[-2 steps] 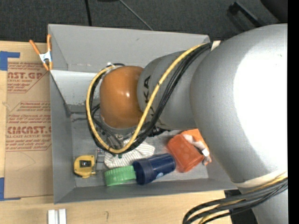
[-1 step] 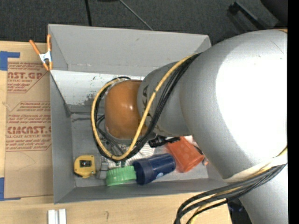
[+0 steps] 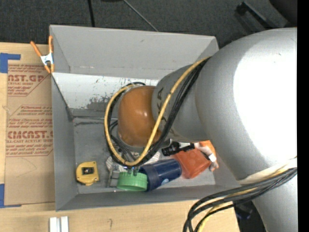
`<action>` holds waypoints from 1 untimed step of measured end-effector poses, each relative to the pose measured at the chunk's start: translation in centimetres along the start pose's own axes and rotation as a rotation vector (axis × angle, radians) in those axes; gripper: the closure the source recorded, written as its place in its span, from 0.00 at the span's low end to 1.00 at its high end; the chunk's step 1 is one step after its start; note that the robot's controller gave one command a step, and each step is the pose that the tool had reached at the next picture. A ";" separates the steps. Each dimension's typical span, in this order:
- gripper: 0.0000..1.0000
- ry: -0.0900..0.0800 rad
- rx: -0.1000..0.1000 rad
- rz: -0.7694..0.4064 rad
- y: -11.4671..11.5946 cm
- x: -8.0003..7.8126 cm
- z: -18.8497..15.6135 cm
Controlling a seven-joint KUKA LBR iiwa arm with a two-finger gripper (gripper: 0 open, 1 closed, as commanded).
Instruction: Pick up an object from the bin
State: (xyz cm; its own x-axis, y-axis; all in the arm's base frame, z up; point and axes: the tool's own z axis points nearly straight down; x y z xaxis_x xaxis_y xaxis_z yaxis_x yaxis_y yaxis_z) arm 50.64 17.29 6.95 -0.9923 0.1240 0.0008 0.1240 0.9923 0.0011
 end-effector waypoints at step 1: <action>1.00 0.000 0.000 -0.049 -2.0 0.6 -5.1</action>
Offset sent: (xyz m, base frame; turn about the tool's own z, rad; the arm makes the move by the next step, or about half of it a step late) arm 0.0000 0.0000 0.0000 0.0000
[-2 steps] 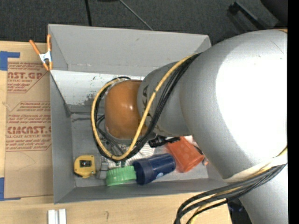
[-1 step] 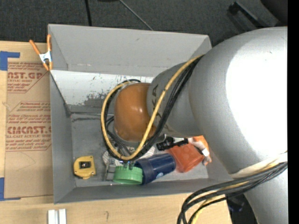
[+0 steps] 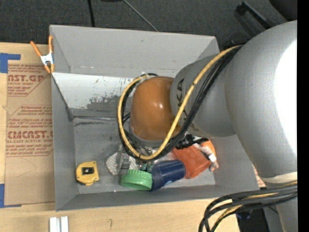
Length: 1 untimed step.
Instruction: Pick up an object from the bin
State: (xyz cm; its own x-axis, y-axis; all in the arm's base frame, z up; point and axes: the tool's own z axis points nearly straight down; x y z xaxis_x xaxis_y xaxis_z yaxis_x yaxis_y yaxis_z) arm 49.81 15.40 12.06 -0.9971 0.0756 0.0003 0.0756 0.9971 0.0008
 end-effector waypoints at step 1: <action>1.00 0.000 0.000 0.000 0.0 0.0 0.0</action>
Offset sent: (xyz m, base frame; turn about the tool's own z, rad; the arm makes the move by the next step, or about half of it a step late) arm -0.0010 0.0086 0.0227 -0.0090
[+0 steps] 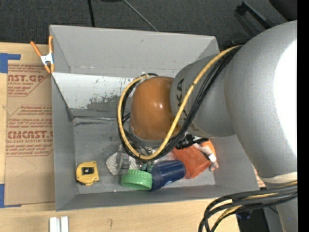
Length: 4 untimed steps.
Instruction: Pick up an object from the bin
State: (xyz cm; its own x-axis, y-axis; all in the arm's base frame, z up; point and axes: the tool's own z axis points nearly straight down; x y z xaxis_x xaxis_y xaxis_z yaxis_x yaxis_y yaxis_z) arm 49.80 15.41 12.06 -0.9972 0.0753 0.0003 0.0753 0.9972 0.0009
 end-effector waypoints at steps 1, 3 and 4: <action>1.00 0.001 0.000 -0.008 0.7 0.2 -1.6; 1.00 -0.002 -0.001 -0.029 1.0 1.0 -0.5; 1.00 0.003 0.001 -0.026 1.2 1.4 -1.9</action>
Offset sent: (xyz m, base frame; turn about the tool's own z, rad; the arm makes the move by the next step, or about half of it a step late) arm -0.0046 0.0043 0.0341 -0.0213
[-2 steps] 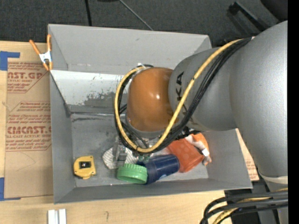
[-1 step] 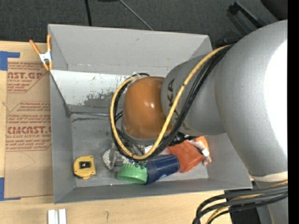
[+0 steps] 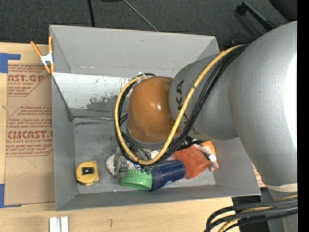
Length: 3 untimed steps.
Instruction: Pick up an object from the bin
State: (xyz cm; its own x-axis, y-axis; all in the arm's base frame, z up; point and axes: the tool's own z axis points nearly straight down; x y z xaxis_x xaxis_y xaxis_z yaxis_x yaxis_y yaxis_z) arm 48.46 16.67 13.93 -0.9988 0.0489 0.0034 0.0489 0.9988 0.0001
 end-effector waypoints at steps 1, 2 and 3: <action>1.00 0.000 0.001 -0.033 -1.8 -1.6 -6.3; 0.00 -0.005 0.000 -0.089 0.2 -3.5 -7.9; 0.00 -0.005 -0.001 -0.088 0.2 -3.5 -8.0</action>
Offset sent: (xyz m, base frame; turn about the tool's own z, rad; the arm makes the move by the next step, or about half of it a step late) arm 0.0350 -0.0002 0.0805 -0.0883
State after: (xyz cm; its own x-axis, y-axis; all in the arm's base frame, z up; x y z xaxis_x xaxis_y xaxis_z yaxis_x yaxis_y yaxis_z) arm 51.99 16.71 21.94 -0.9992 -0.0394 -0.0017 -0.0395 0.9992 0.0008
